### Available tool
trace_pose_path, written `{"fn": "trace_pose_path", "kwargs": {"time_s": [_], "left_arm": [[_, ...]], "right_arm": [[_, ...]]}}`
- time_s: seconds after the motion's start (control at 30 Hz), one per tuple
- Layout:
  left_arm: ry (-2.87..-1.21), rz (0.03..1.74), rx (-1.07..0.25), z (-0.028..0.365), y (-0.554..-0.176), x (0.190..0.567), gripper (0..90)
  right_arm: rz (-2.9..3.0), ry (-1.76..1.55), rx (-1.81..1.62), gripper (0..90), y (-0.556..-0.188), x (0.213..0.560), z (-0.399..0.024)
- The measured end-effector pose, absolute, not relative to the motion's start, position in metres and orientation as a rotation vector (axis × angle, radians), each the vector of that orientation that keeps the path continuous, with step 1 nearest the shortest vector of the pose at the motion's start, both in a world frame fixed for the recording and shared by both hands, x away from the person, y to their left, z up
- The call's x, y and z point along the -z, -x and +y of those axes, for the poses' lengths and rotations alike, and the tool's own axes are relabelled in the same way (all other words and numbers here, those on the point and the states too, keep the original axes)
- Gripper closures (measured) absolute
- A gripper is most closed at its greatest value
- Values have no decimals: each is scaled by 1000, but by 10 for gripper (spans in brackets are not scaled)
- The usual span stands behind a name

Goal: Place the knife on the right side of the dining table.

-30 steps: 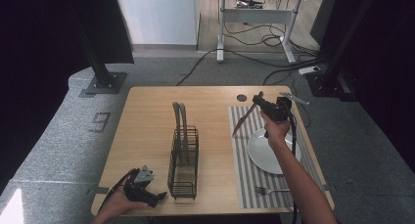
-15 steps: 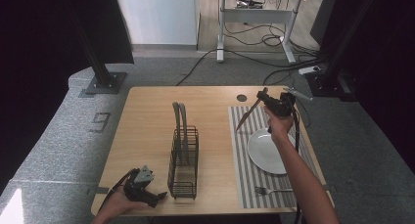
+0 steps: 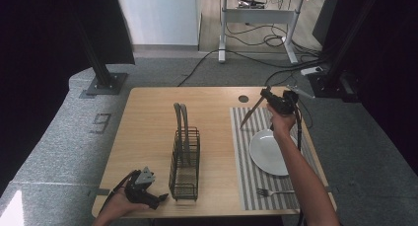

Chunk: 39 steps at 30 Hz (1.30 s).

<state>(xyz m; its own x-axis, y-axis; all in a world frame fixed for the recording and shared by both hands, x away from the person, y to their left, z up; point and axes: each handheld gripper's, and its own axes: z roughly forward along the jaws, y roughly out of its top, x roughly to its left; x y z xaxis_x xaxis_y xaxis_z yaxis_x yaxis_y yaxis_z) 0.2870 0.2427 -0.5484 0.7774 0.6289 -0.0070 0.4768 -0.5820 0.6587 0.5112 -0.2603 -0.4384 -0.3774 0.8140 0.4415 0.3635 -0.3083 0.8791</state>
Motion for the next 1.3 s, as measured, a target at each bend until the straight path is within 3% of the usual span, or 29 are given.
{"fn": "trace_pose_path", "kwargs": {"time_s": [1.3], "left_arm": [[-2303,818,-298,243,-287,548,0]], "right_arm": [[1551,-1539,-1653,814,-518,449,-280]]}}
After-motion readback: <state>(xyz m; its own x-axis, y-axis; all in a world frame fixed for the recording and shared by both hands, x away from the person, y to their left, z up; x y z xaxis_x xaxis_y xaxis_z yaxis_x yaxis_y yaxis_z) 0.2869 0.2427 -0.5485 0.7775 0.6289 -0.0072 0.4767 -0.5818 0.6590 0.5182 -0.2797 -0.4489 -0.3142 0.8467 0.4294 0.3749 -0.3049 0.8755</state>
